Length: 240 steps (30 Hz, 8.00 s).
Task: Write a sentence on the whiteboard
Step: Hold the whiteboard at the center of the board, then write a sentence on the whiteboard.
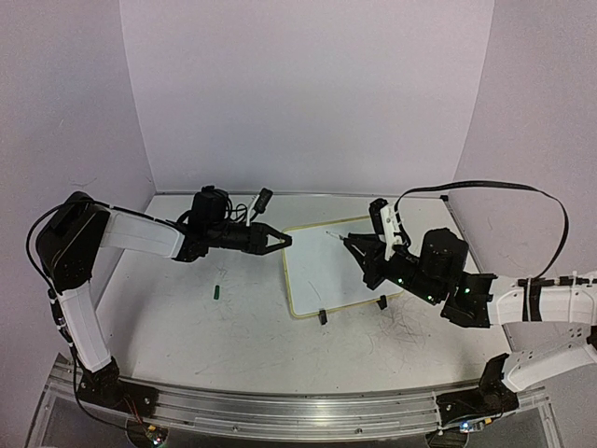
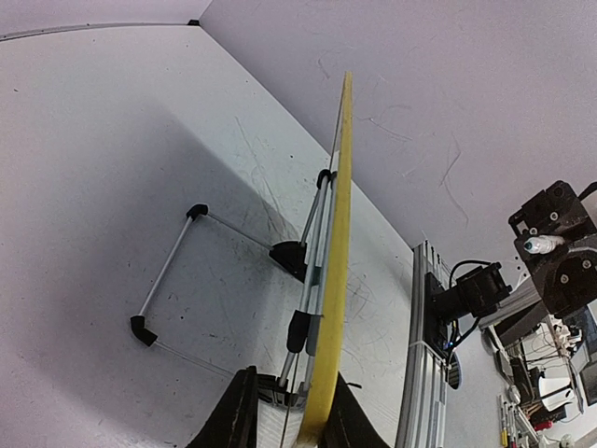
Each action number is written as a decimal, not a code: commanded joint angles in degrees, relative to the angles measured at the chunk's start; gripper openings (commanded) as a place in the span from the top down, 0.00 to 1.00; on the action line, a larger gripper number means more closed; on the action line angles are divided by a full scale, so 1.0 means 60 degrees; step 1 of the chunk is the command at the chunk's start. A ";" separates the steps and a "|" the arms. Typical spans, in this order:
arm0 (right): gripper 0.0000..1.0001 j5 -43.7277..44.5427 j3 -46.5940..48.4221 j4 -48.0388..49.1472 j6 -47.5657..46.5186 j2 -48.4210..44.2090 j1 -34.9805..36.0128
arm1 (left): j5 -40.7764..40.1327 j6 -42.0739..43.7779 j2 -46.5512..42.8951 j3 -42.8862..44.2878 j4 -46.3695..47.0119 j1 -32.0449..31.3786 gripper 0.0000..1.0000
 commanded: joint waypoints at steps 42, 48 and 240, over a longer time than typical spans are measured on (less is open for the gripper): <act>1.00 -0.1140 0.1209 -0.0460 0.0120 0.1325 0.0069 | 0.0153 0.0213 -0.0419 0.0191 0.0094 0.0176 0.79; 1.00 -0.0904 0.1940 -0.0902 0.0028 0.1535 0.0080 | 0.0152 0.0409 -0.0406 0.0182 0.0075 0.0176 0.89; 1.00 0.2056 0.2012 -0.0224 0.0839 0.4231 0.1179 | 0.0150 0.0521 -0.0638 0.0194 0.0076 0.0029 1.00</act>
